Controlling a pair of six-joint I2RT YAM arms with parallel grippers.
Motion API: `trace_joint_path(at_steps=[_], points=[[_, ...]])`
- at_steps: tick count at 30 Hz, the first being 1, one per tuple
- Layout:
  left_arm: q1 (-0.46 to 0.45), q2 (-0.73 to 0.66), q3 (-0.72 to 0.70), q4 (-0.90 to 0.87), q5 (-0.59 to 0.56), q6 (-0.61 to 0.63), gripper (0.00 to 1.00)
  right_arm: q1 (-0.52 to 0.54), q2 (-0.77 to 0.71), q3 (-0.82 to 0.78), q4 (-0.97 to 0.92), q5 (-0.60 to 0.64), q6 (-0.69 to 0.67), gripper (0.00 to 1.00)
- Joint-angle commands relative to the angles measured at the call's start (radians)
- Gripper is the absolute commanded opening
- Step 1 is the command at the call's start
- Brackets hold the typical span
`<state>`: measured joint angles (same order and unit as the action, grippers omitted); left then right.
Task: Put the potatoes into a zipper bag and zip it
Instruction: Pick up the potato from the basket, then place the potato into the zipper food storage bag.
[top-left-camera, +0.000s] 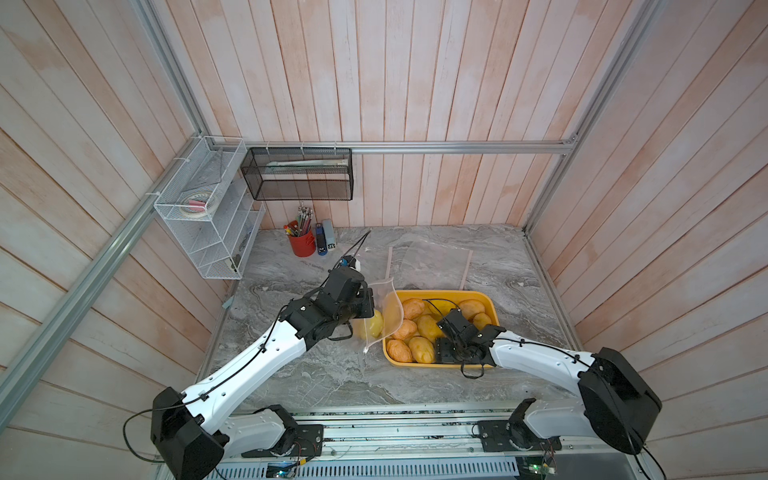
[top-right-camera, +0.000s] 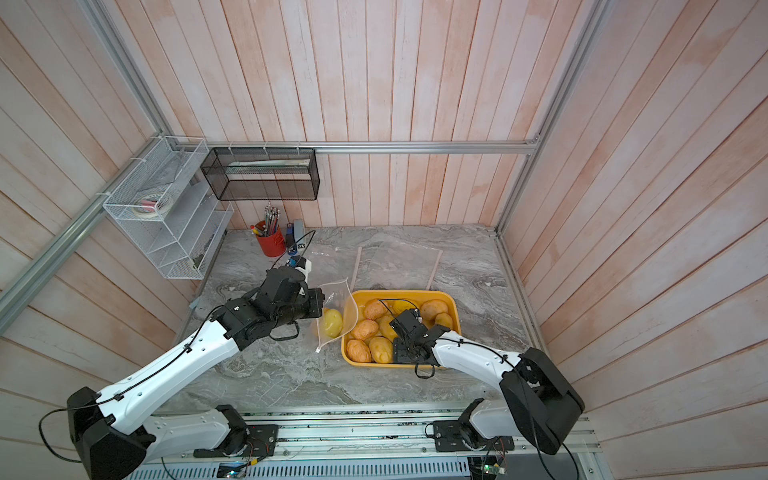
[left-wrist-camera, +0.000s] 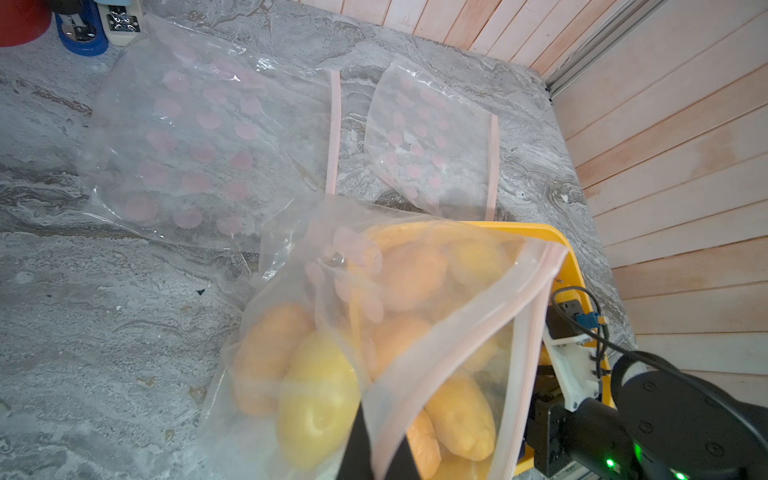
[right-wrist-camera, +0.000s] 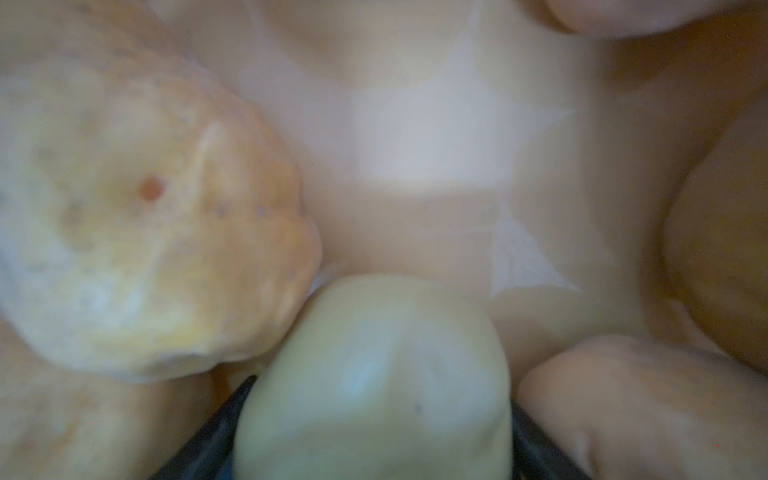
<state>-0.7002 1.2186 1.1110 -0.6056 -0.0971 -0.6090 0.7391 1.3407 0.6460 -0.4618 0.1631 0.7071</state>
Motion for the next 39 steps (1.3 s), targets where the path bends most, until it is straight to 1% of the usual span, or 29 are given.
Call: trace_joint_path(at_steps=[1, 7, 11, 16, 19, 23, 25, 28, 31, 34, 39], points=[[0.005, -0.019, -0.011, 0.026, 0.02, 0.014, 0.0, 0.002, -0.047, 0.027, -0.057, 0.048, 0.017, 0.54], [0.005, -0.016, -0.012, 0.028, 0.02, 0.013, 0.0, 0.002, -0.155, 0.058, -0.118, 0.051, 0.02, 0.48], [0.005, -0.015, -0.012, 0.029, 0.023, 0.014, 0.0, 0.003, -0.231, 0.101, -0.165, 0.051, 0.023, 0.46], [0.005, -0.012, -0.013, 0.033, 0.028, 0.014, 0.0, 0.02, -0.315, 0.193, -0.198, 0.039, 0.022, 0.45], [0.005, -0.01, -0.014, 0.034, 0.03, 0.014, 0.0, 0.057, -0.331, 0.261, -0.188, 0.037, 0.023, 0.45], [0.005, -0.006, -0.013, 0.035, 0.034, 0.015, 0.0, 0.132, -0.292, 0.352, -0.136, 0.029, 0.016, 0.45], [0.005, -0.003, -0.012, 0.035, 0.035, 0.017, 0.0, 0.18, -0.245, 0.401, -0.097, 0.017, 0.004, 0.45], [0.005, -0.001, -0.011, 0.035, 0.037, 0.016, 0.0, 0.223, -0.157, 0.465, -0.038, -0.014, -0.017, 0.44], [0.005, -0.002, -0.011, 0.035, 0.038, 0.016, 0.0, 0.246, -0.068, 0.529, 0.003, -0.049, -0.039, 0.43], [0.005, -0.002, -0.011, 0.035, 0.039, 0.017, 0.0, 0.271, 0.002, 0.578, 0.025, -0.055, -0.056, 0.43], [0.005, -0.001, -0.011, 0.037, 0.046, 0.017, 0.0, 0.281, 0.06, 0.601, 0.051, -0.063, -0.066, 0.42]])
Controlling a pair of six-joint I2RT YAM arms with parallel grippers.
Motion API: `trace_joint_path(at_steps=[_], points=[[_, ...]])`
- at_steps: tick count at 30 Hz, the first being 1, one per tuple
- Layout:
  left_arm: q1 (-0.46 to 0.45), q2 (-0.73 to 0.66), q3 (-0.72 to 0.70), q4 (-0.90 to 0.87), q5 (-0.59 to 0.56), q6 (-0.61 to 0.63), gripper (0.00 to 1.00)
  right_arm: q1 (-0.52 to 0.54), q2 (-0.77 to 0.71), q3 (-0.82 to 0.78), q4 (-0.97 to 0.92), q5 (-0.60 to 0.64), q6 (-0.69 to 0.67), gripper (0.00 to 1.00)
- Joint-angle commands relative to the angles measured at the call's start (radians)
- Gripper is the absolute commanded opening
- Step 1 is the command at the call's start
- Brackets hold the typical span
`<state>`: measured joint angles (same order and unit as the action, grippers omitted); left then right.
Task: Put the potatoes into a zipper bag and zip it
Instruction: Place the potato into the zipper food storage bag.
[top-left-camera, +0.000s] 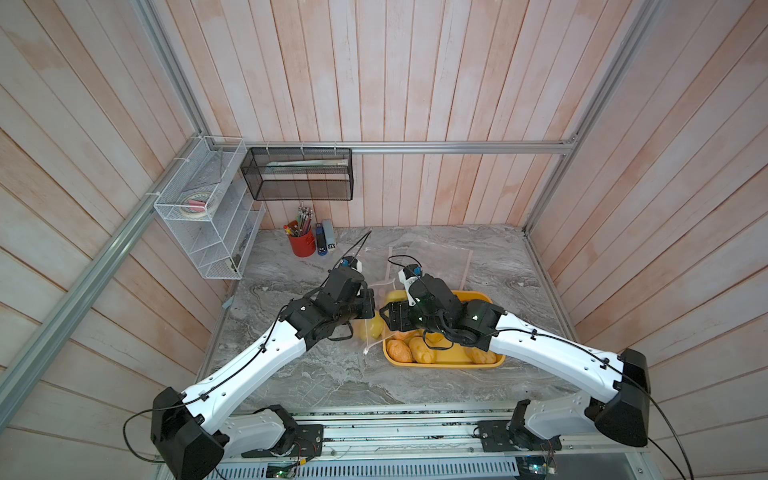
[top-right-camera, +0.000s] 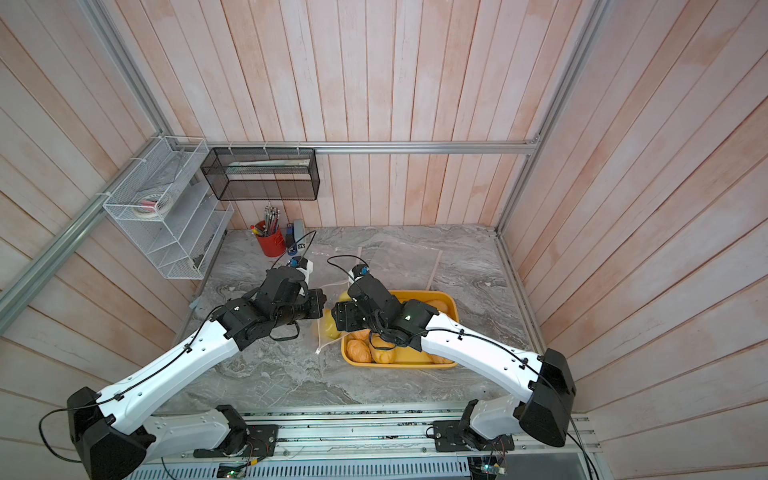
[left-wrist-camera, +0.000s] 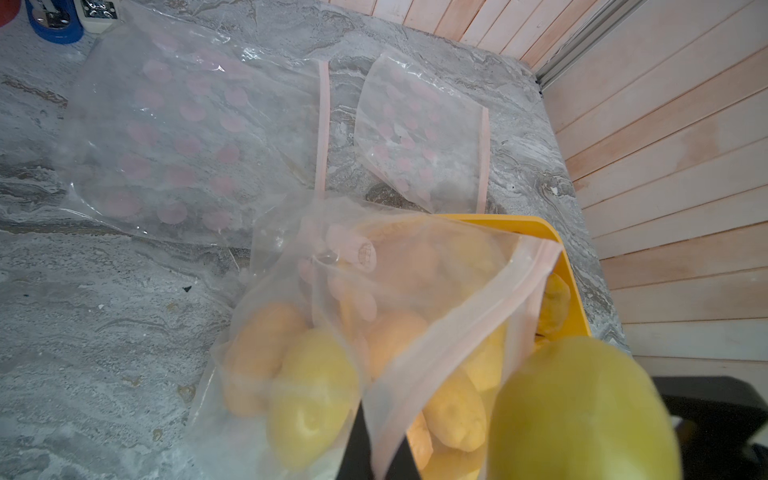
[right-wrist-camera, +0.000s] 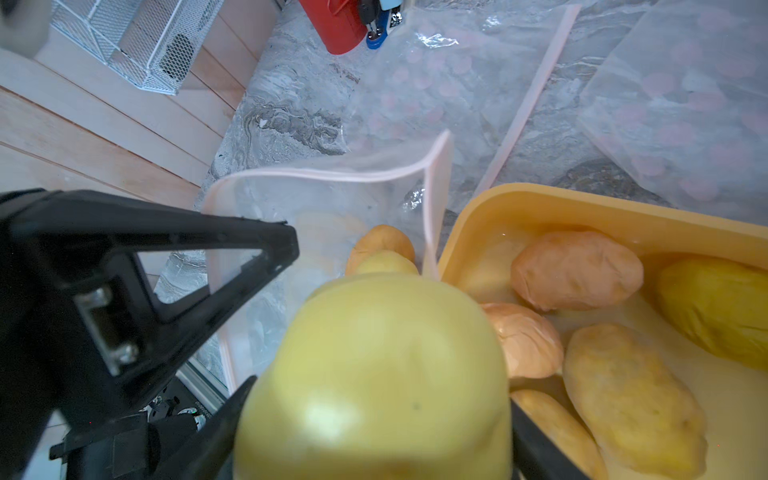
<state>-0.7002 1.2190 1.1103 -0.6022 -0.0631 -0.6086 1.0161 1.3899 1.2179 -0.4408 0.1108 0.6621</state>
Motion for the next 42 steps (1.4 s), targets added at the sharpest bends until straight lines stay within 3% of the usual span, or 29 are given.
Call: trace_joint_path(at_steps=[1, 14, 25, 35, 42], points=[[0.005, -0.003, -0.011, 0.033, 0.014, 0.016, 0.0, 0.004, 0.016, 0.028, 0.035, -0.007, -0.02, 0.41], [0.005, -0.015, -0.014, 0.036, 0.02, 0.014, 0.0, 0.004, 0.121, 0.021, 0.023, 0.09, -0.011, 0.42], [0.005, -0.003, -0.007, 0.03, 0.002, 0.011, 0.0, 0.041, 0.02, -0.079, 0.154, 0.014, -0.088, 0.42], [0.005, -0.006, -0.01, 0.03, 0.011, 0.013, 0.0, 0.039, 0.162, -0.005, 0.09, 0.11, -0.078, 0.46], [0.005, -0.018, -0.013, 0.033, 0.014, 0.013, 0.0, 0.039, 0.219, 0.059, 0.008, 0.192, -0.049, 0.66]])
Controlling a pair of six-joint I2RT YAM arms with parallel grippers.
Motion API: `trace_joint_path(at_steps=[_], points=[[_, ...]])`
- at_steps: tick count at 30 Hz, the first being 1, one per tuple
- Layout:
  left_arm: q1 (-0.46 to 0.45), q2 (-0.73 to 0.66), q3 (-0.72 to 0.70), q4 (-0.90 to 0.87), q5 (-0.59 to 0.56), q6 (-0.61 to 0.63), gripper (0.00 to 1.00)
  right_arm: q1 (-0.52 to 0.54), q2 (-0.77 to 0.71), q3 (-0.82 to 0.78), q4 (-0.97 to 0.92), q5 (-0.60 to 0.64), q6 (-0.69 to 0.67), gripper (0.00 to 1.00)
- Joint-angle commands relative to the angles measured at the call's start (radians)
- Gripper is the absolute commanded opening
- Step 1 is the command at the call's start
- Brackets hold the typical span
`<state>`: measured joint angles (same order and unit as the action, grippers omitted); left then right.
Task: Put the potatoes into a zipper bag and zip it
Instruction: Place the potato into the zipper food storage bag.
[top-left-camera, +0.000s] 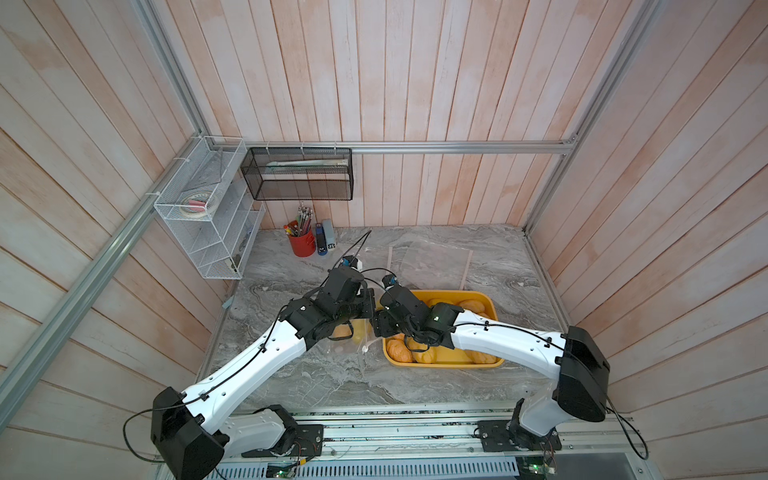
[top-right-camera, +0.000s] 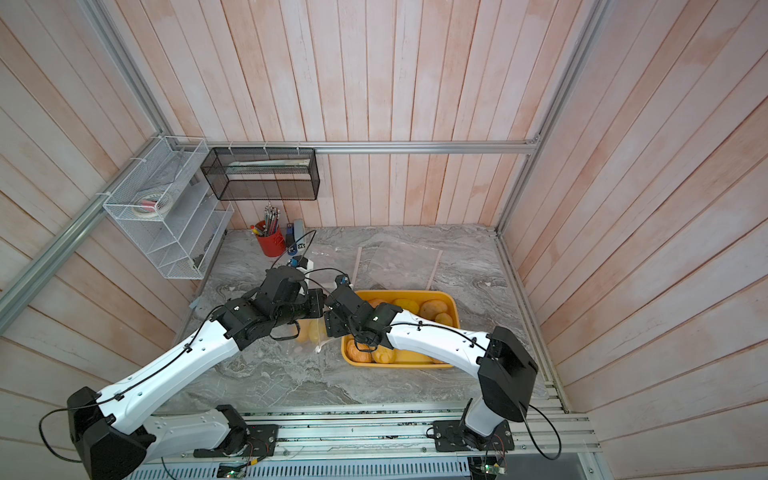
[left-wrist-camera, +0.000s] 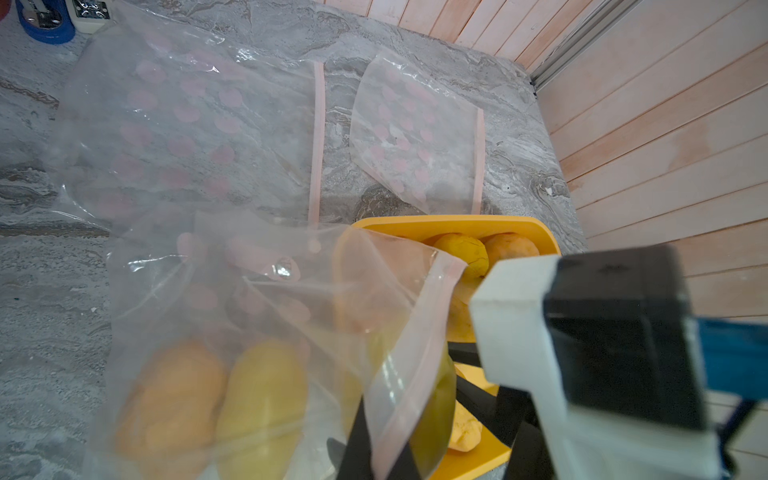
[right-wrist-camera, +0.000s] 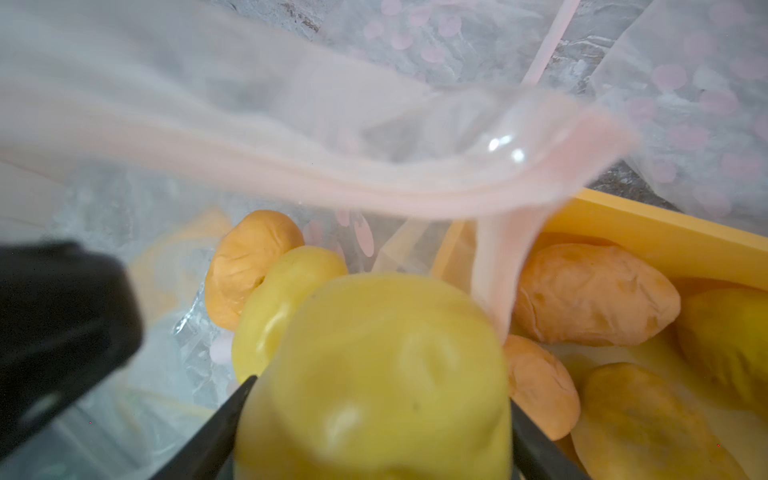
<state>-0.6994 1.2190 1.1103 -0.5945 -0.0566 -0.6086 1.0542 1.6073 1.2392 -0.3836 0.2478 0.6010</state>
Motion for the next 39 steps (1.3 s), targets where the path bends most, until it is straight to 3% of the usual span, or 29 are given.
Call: trace_joint_path(at_steps=[1, 14, 24, 33, 36, 39], points=[[0.005, -0.018, -0.013, 0.026, 0.008, 0.013, 0.0, 0.001, -0.001, 0.038, -0.047, 0.054, 0.014, 0.69], [0.005, 0.002, -0.013, 0.027, 0.001, 0.007, 0.0, 0.001, -0.037, 0.022, -0.026, 0.032, 0.005, 0.96], [0.005, 0.018, -0.001, -0.007, -0.063, -0.011, 0.0, -0.003, -0.148, -0.016, -0.066, 0.095, 0.014, 0.96], [0.012, 0.037, 0.011, -0.045, -0.121, -0.033, 0.0, -0.031, -0.49, -0.268, -0.029, 0.151, 0.057, 0.98], [0.014, 0.024, 0.008, -0.05, -0.121, -0.035, 0.0, -0.089, -0.586, -0.382, 0.005, 0.112, 0.086, 0.98], [0.016, 0.006, 0.003, -0.047, -0.12, -0.035, 0.0, -0.195, -0.609, -0.494, 0.056, -0.014, 0.098, 0.98]])
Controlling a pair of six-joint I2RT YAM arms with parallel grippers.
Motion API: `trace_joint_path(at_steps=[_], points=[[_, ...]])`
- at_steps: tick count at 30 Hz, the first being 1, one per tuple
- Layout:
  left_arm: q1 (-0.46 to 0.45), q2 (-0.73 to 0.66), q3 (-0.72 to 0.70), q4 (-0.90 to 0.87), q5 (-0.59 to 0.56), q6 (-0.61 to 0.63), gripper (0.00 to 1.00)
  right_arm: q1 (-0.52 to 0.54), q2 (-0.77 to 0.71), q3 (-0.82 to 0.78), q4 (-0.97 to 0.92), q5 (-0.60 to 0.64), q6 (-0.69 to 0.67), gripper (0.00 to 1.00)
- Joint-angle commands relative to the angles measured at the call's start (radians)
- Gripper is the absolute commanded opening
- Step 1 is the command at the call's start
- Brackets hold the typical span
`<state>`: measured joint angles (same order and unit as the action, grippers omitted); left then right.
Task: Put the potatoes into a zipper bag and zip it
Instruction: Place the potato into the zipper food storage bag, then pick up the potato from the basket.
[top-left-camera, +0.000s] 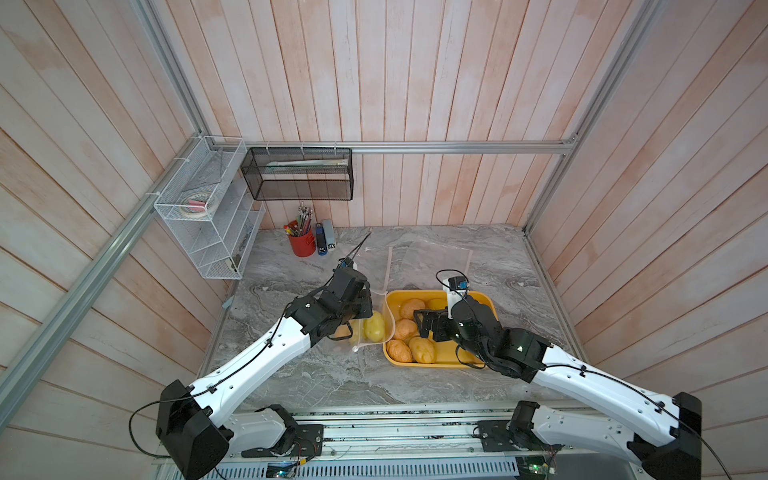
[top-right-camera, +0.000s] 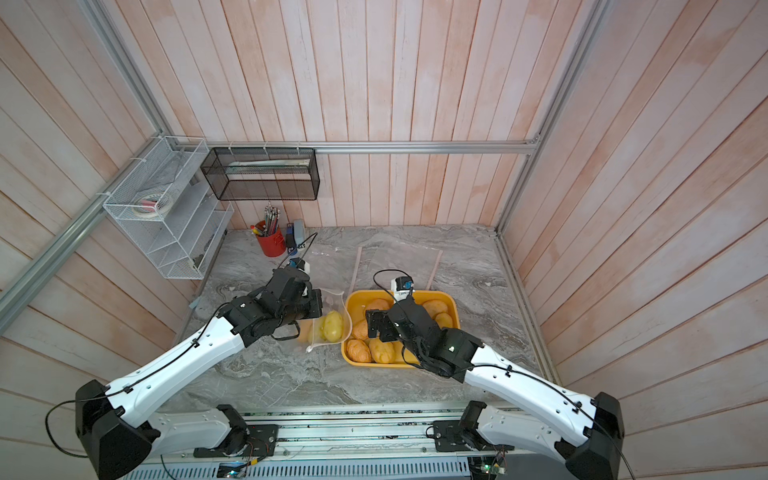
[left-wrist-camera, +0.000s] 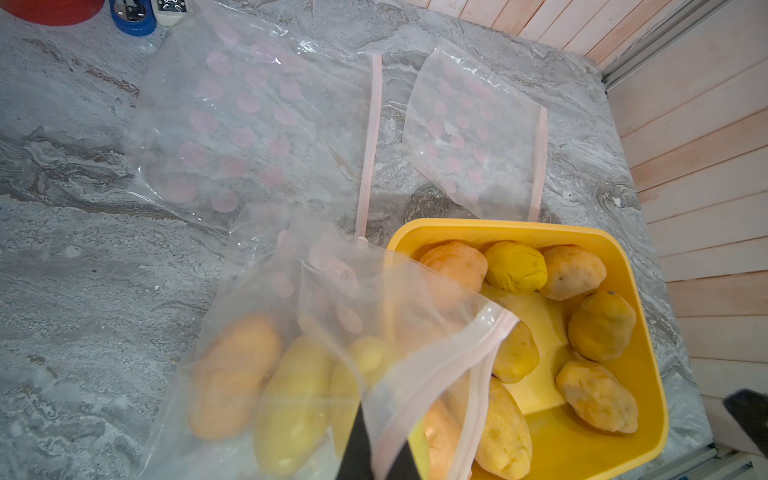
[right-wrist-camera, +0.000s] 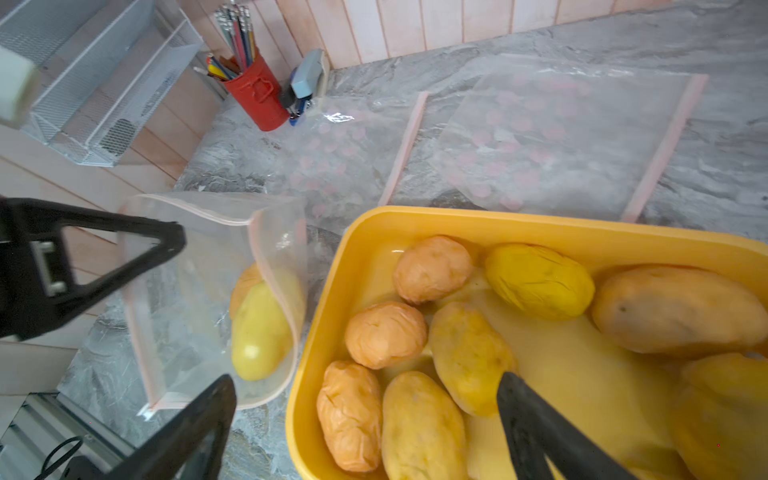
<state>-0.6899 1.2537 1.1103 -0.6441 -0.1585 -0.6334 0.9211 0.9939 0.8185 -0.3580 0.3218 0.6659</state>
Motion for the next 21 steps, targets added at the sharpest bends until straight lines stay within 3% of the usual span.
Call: trace_joint_path(at_steps=[1, 9, 21], points=[[0.008, -0.033, 0.002, 0.002, -0.02, -0.011, 0.0, -0.093, 0.014, -0.106, 0.052, -0.13, 0.035, 0.98], [0.022, -0.035, -0.005, 0.006, -0.006, -0.014, 0.0, -0.165, 0.209, -0.211, 0.188, -0.265, 0.004, 0.94], [0.027, -0.035, -0.006, 0.012, 0.019, -0.005, 0.0, -0.223, 0.479, -0.103, 0.201, -0.228, -0.056, 0.87]])
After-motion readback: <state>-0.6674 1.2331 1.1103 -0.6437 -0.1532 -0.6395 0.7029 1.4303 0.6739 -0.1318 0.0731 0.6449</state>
